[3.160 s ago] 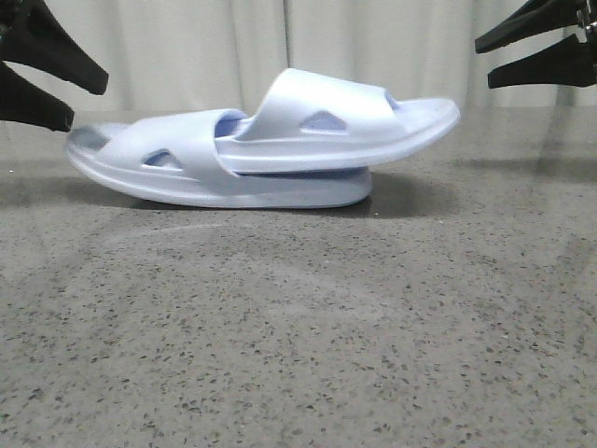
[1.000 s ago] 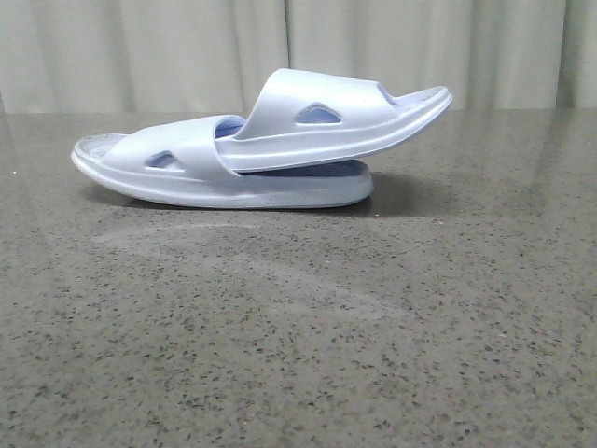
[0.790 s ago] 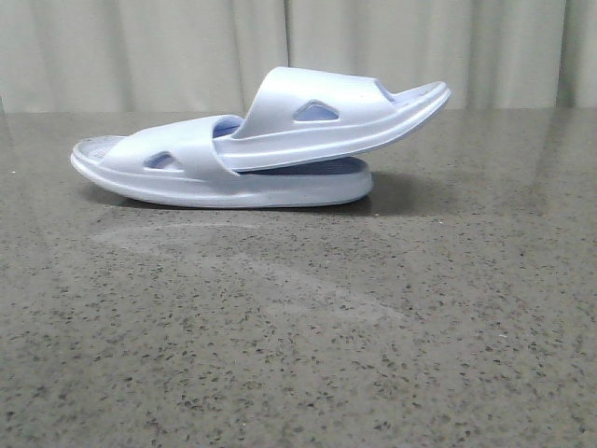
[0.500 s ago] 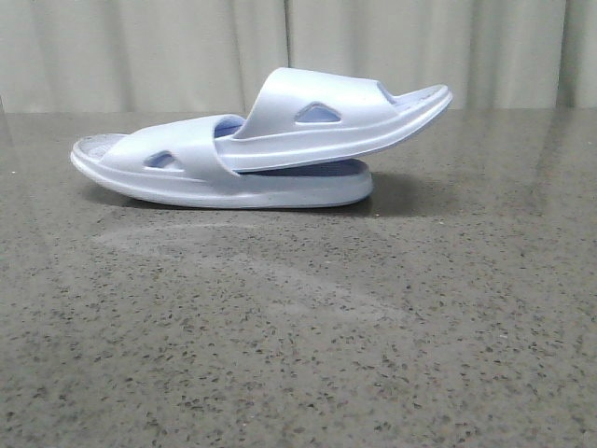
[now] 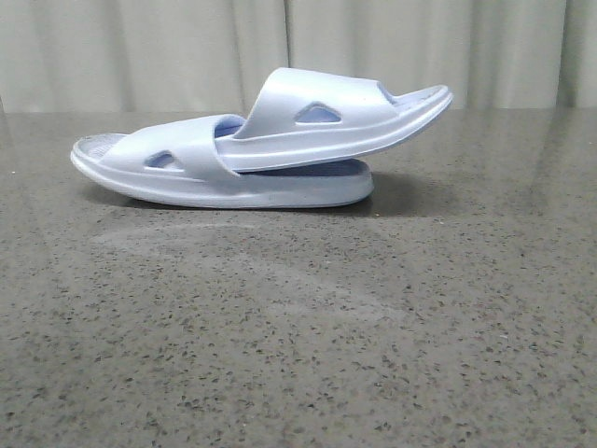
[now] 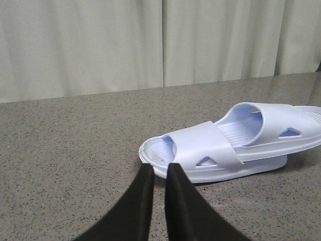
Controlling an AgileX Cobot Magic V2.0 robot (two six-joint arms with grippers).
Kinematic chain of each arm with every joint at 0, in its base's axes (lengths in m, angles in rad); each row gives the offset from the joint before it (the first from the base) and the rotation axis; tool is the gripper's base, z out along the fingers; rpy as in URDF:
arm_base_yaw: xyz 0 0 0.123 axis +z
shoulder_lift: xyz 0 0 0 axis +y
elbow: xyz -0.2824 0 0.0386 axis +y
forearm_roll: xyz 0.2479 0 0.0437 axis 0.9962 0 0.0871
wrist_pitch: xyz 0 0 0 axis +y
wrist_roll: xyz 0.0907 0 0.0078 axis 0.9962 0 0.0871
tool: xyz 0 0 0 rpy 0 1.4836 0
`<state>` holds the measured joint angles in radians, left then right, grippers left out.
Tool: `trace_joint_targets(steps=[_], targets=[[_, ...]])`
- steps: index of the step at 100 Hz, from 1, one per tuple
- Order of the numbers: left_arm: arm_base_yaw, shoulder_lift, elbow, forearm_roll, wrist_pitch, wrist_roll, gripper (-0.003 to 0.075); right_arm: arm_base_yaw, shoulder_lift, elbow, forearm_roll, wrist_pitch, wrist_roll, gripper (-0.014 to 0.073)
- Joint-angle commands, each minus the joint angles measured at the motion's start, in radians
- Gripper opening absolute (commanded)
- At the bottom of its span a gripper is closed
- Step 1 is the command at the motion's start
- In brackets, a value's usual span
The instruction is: Insert blue slippers together front up
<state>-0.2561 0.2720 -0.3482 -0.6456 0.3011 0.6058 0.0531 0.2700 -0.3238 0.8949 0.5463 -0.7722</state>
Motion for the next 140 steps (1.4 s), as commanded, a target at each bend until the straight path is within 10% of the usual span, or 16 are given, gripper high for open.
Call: trace_joint_targets(steps=[1, 23, 48, 140], targets=[[-0.007, 0.006, -0.028, -0.021, -0.071, -0.01, 0.0015, 0.001, 0.006, -0.024, 0.035, -0.042, -0.001, -0.0089], [-0.006, 0.004, 0.002, 0.058, -0.146, -0.03, 0.0015, 0.001, 0.006, -0.024, 0.035, -0.042, -0.001, -0.0089], [0.1, -0.079, 0.169, 0.599, -0.278, -0.569, 0.0015, 0.001, 0.006, -0.024, 0.035, -0.042, -0.001, -0.0089], [0.281, -0.306, 0.361, 0.638, -0.209, -0.578, 0.0015, 0.001, 0.006, -0.024, 0.035, -0.04, -0.001, -0.0089]])
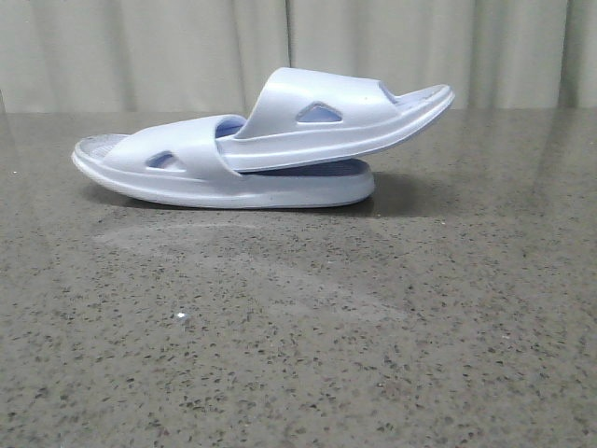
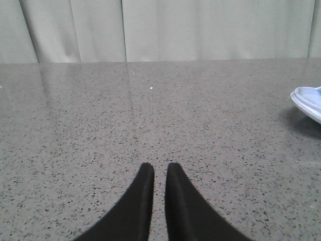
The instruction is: Insert blue slippers together front up
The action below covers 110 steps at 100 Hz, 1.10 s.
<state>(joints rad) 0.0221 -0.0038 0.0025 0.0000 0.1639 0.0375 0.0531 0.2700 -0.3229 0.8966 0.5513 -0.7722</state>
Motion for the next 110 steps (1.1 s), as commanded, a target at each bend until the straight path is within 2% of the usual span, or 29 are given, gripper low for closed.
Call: trace_joint_targets(steps=[1, 63, 85, 90, 95, 110], targets=[[0.003, -0.03, 0.01, -0.008, -0.071, -0.01, 0.0015, 0.001, 0.006, -0.025, 0.033, -0.045, -0.001, -0.0089], [0.003, -0.03, 0.01, -0.008, -0.071, -0.01, 0.0015, 0.001, 0.006, -0.025, 0.033, -0.045, -0.001, -0.0089], [0.003, -0.03, 0.01, -0.008, -0.071, -0.01, 0.0015, 0.001, 0.006, -0.025, 0.016, -0.23, -0.001, -0.0089], [0.003, -0.03, 0.01, -0.008, -0.071, -0.01, 0.0015, 0.001, 0.006, -0.025, -0.042, -0.278, 0.01, -0.0089], [0.003, -0.03, 0.01, -0.008, -0.071, -0.01, 0.0015, 0.001, 0.006, -0.023, -0.15, -0.31, 0.076, -0.0089], [0.003, -0.03, 0.01, -0.008, -0.071, -0.01, 0.0015, 0.001, 0.006, 0.035, -0.597, -0.463, 0.508, -0.0089]])
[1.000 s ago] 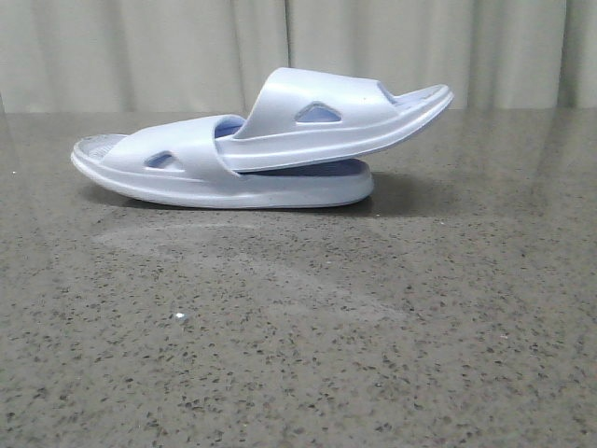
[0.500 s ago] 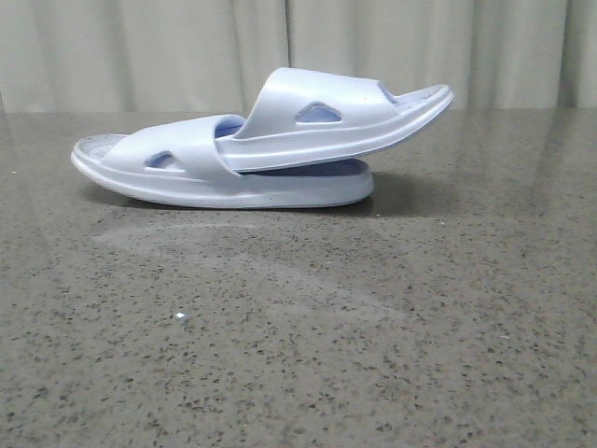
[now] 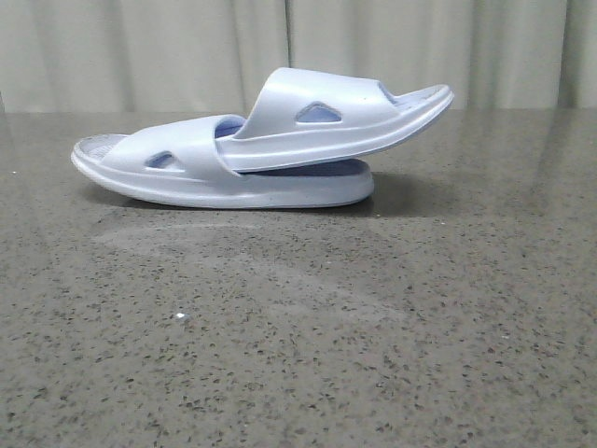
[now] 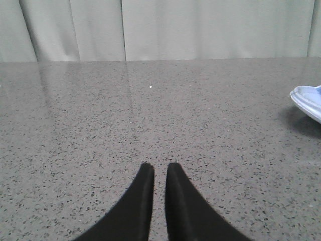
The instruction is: Insert blue slippers together front up
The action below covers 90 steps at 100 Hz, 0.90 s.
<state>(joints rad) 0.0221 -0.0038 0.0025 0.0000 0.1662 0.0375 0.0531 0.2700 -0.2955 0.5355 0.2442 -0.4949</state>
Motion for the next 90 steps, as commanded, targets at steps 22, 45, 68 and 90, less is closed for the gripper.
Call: trace_joint_targets(steps=[22, 45, 68, 90], targets=[[0.003, -0.03, 0.01, -0.008, -0.074, -0.01, 0.0015, 0.001, -0.057, 0.186, -0.441, -0.274, 0.405, -0.0089], [0.003, -0.03, 0.01, -0.008, -0.074, -0.01, 0.0015, 0.001, -0.267, 0.329, -0.494, -0.231, 0.405, -0.0089], [0.003, -0.03, 0.01, -0.008, -0.076, -0.01, 0.0015, -0.016, -0.3, 0.327, -0.508, -0.125, 0.405, -0.0089], [0.003, -0.03, 0.01, -0.008, -0.076, -0.01, 0.0015, -0.016, -0.3, 0.327, -0.508, -0.111, 0.405, -0.0089]])
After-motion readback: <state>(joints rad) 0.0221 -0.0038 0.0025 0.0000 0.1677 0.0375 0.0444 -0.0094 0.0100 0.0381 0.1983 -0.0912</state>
